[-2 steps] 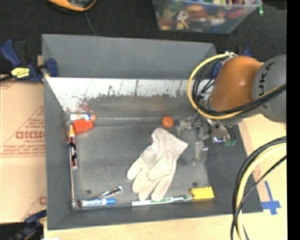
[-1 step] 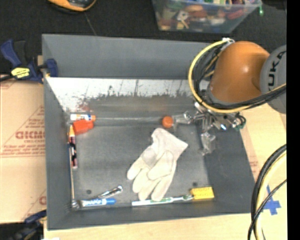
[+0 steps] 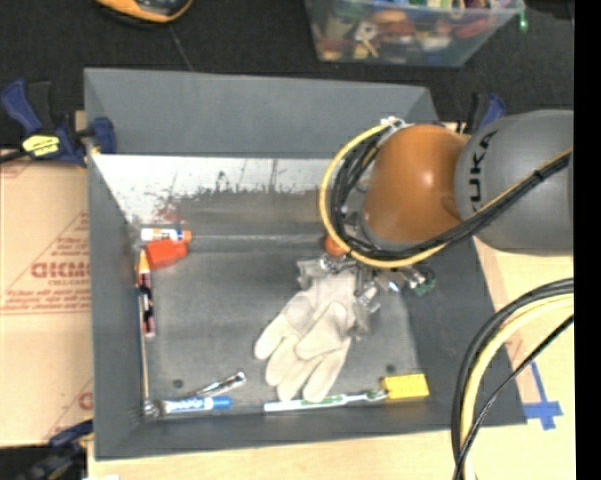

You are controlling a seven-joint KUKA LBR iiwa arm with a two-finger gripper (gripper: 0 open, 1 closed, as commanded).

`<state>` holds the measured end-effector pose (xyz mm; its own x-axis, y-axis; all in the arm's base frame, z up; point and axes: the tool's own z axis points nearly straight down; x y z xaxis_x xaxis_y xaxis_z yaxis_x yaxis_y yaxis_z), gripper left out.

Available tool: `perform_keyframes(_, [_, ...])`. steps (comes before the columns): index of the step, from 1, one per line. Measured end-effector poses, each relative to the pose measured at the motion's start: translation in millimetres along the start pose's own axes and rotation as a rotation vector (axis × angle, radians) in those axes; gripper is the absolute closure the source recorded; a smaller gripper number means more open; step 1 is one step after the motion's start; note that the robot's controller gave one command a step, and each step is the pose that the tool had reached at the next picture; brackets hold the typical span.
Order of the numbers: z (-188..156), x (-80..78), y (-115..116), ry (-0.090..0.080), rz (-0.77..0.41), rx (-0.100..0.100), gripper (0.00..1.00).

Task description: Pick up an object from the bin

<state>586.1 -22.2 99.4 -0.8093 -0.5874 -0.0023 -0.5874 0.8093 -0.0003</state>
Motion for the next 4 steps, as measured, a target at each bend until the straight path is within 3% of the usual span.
perform_keyframes(1, [27,-5.2,-2,-0.014,-0.308,0.026,0.00])
perform_keyframes(2, [26,-9.9,35,-0.007,-0.261,0.007,1.00])
perform_keyframes(4, [21,-9.6,35,-0.008,-0.261,0.008,1.00])
